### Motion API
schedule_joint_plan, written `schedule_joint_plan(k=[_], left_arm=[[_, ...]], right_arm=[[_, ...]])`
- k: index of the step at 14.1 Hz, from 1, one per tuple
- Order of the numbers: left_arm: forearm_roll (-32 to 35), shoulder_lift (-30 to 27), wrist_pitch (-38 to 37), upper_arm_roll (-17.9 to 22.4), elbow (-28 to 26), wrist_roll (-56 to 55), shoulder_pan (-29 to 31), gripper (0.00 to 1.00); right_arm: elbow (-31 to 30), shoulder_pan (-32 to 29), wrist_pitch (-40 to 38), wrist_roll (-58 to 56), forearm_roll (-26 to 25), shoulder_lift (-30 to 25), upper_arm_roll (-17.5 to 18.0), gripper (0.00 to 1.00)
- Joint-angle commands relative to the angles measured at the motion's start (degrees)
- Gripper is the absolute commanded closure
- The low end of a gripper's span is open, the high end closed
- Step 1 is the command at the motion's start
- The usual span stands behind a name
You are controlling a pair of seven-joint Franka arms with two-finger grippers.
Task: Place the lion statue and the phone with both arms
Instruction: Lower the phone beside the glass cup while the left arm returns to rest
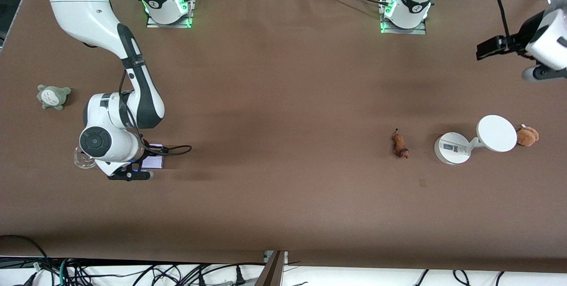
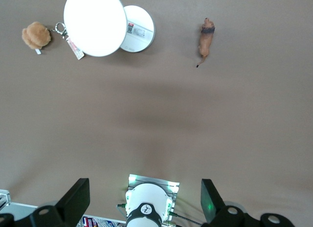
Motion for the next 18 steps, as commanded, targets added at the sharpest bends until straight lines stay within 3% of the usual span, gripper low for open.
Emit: schedule_joint_plan(k=[1, 4, 6, 9, 16, 17, 18], left_arm=[[-1.9, -6.7, 8.3, -0.6, -11.3, 2.0, 2.7, 0.0], [-6.7, -5.9, 14.0, -0.3, -11.9, 11.5, 7.2, 0.0], [-6.6, -5.2, 17.6, -0.2, -11.0, 11.4, 7.8, 0.0], [-7.0, -5.8, 17.6, 0.8, -6.1, 11.4, 10.2, 0.0], [-7.0, -3.6, 15.4, -0.1, -5.2, 9.6, 9.7, 0.0], [-6.8, -3.6, 15.5, -1.0, -5.2, 9.4, 9.6, 0.0], [-6.5, -3.6, 15.5, -1.6, -5.2, 9.4, 9.6, 0.0]], right_arm=[[-3.0, -1.9, 2.6, -3.2, 0.7, -1.7, 0.6, 0.74], [-3.0, -3.0, 5.0, -3.5, 0.7, -0.5, 0.6, 0.74], [-3.0, -3.0, 5.7, -3.5, 0.7, 0.0, 0.6, 0.74], [-3.0, -3.1, 7.5, -3.5, 0.7, 1.1, 0.6, 0.74], [-3.0, -3.5, 9.4, -3.6, 0.6, 2.3, 0.6, 0.72], [-3.0, -3.5, 9.3, -3.6, 0.6, 2.2, 0.6, 0.5], [-2.5, -3.4, 8.9, -3.6, 0.6, 2.2, 0.6, 0.0]])
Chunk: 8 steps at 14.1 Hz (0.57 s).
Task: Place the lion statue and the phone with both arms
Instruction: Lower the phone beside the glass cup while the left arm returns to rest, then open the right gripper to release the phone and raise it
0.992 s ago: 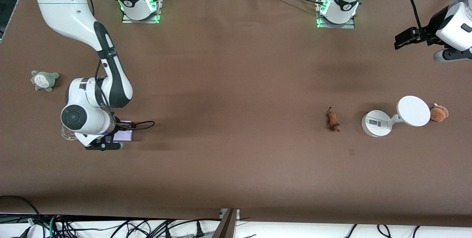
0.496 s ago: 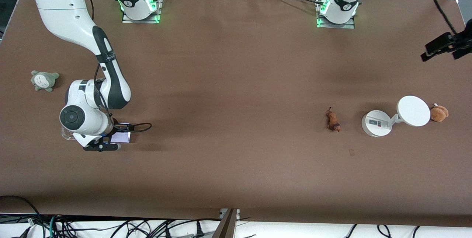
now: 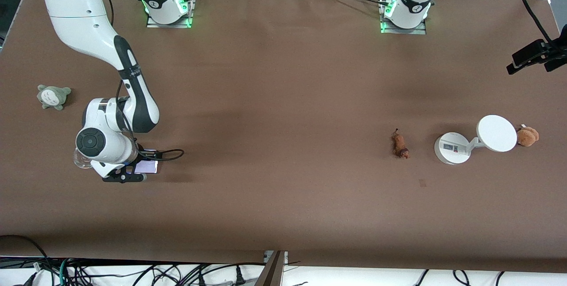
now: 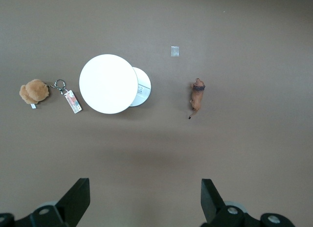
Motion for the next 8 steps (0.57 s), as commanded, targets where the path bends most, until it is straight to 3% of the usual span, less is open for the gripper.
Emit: schedule_joint_plan(k=[1, 4, 5, 8], left_arm=[[-0.8, 0.3, -1.2, -1.4, 1.4, -0.2, 0.2, 0.0], [-0.9, -0.4, -0.9, -1.4, 1.9, -0.4, -0.7, 0.0], [-0.3, -0.5, -0.9, -0.5, 1.9, -0.9, -4.3, 0.0], [0.3, -1.3, -0.9, 9.6, 1.3, -2.2, -15.5, 0.0]], right_arm=[[0.3, -0.7, 0.1, -1.5, 0.5, -1.2, 0.5, 0.0], [3.6, 0.2, -5.2, -1.5, 0.2, -2.8, 0.9, 0.0], [7.0, 0.2, -9.6, -1.7, 0.3, -2.9, 1.0, 0.0], [16.6, 0.2, -24.4, -1.7, 0.2, -4.2, 2.3, 0.0]])
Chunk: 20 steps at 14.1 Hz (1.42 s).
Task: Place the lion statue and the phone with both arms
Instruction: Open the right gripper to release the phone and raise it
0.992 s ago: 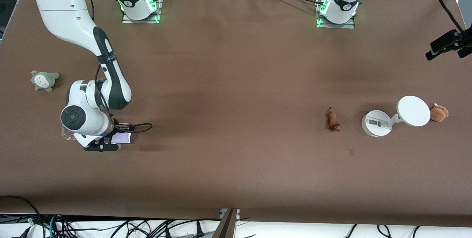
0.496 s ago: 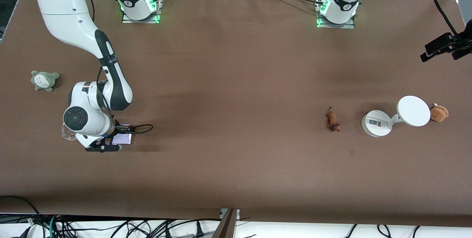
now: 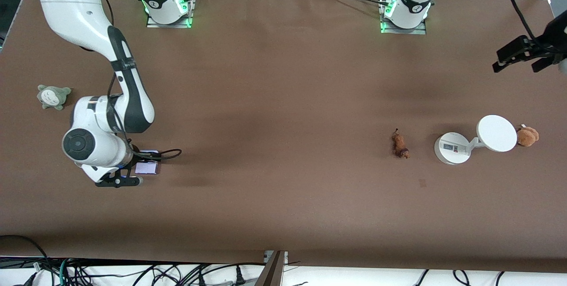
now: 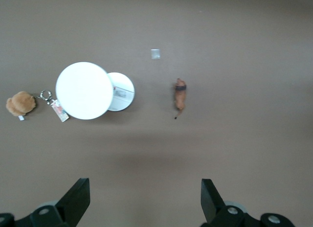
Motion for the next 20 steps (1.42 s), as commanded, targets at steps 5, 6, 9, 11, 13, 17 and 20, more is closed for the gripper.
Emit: schedule_joint_plan(k=[5, 6, 9, 11, 13, 17, 20], left_arm=[[0.3, -1.5, -1.3, 14.8, -0.5, -3.4, -13.4, 0.0], [0.3, -1.1, -1.7, 14.9, -0.1, -3.9, -13.4, 0.0], [0.3, -0.7, -1.9, 14.6, 0.4, -3.9, -13.5, 0.0], [0.3, -0.7, -2.1, 14.5, 0.3, -3.9, -13.5, 0.0], [0.3, -0.5, -2.4, 14.9, 0.0, -3.9, -13.1, 0.0], [0.1, 1.3, -1.7, 15.0, -0.1, -4.0, -12.5, 0.0], [0.6, 1.7, -1.3, 15.0, -0.5, -3.9, -12.3, 0.0]], right_arm=[[10.8, -0.5, -23.5, -6.1, -0.1, -10.1, 0.4, 0.0], [11.4, -0.6, -25.4, -6.1, 0.2, -11.9, 0.3, 0.0], [11.2, -1.5, -32.8, -5.3, 0.5, -17.5, 0.6, 0.0], [8.3, -1.7, -33.8, -5.3, 0.6, -22.1, 0.9, 0.0], [4.6, -1.8, -33.8, -5.4, 0.6, -26.2, 1.0, 0.0], [1.0, -4.0, -33.5, -5.6, -0.4, -31.2, 4.4, 0.0], [-0.9, -5.3, -33.1, -5.6, -0.5, -34.5, 5.1, 0.0]])
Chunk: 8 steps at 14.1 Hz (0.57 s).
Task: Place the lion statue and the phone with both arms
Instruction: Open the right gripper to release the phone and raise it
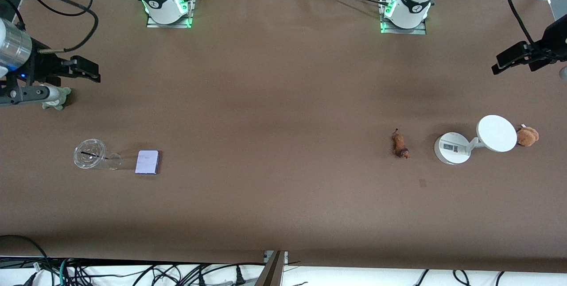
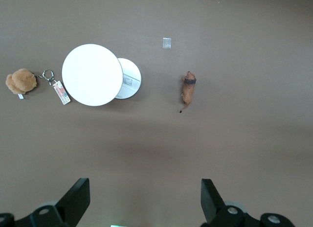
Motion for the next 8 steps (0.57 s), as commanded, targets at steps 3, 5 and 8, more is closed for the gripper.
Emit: schedule_joint_plan(k=[3, 5, 8], left_arm=[[5.9, 0.2, 1.6, -2.1, 0.1, -0.4, -0.9, 0.0], [5.6, 0.1, 1.5, -2.3, 0.1, -0.4, -0.6, 0.0], [5.7, 0.2, 1.5, -2.3, 0.2, -0.4, -0.6, 0.0]], right_arm=[[-4.2, -2.9, 0.4, -1.0, -0.6, -5.0, 1.5, 0.0], [-3.1, -2.6, 0.3, -1.9, -0.6, -3.9, 1.4, 0.0], [-2.9, -2.8, 0.5, -1.9, -0.5, -3.6, 1.3, 0.0]])
